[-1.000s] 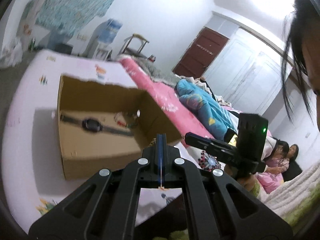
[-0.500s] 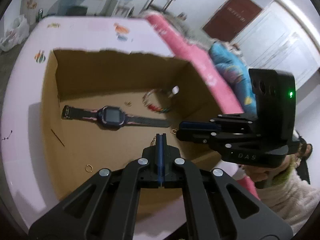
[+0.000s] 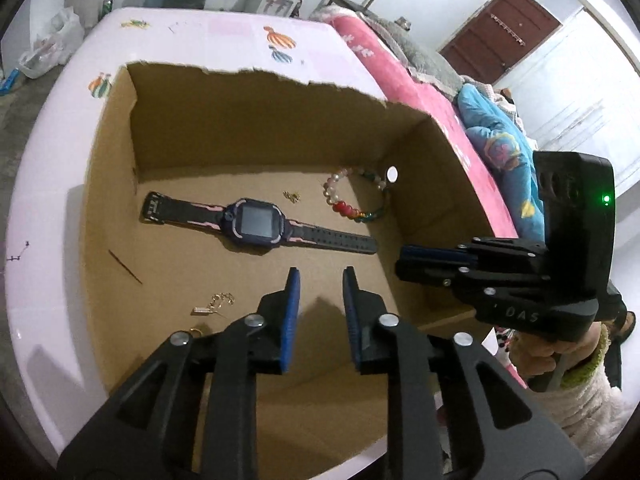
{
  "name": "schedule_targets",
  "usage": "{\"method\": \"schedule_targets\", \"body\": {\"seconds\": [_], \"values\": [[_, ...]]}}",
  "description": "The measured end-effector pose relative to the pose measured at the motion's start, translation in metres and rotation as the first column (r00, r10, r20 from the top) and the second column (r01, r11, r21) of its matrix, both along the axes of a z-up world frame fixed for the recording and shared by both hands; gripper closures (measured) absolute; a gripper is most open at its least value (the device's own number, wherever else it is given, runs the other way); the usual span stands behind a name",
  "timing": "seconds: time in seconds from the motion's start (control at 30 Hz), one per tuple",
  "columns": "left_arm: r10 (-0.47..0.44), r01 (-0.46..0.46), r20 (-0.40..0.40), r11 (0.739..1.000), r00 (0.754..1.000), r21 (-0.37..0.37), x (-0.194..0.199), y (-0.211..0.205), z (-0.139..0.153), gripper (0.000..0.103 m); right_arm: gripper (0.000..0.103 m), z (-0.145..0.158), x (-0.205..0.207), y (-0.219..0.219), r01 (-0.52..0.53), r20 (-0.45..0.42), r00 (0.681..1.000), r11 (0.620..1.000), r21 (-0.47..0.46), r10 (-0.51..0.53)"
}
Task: Organize jewelry
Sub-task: 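Carry the held gold pieces into the box with both tools and open them, then withdraw both tools from the box toward the pink-orange bead bracelet, then grasp the small gold ring beside the bead bracelet with the right tool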
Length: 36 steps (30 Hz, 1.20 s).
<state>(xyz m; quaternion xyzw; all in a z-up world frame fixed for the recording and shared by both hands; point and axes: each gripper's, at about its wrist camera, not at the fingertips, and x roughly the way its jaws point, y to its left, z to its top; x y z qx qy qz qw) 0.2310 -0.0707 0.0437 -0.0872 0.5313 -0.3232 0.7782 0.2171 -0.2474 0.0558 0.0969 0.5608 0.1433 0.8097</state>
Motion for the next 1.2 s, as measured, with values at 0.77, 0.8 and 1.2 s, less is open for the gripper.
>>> {"method": "schedule_targets", "body": {"seconds": [0.77,0.8,1.2], "values": [[0.166,-0.188,0.242,0.979,0.956,0.072,-0.146,0.103,0.023,0.034,0.068,0.035,-0.167,0.031,-0.040,0.290,0.957,0.990,0.135,-0.001],[0.161,-0.193,0.247,0.975,0.956,0.111,-0.152,0.099,0.012,0.034,0.068,0.021,-0.165,0.039,-0.038,0.269,0.963,0.991,0.126,0.003],[0.050,-0.167,0.343,0.931,0.938,0.323,-0.169,0.060,-0.049,0.034,0.074,-0.053,-0.117,0.110,-0.107,0.254,0.958,0.988,-0.115,0.134]]}}
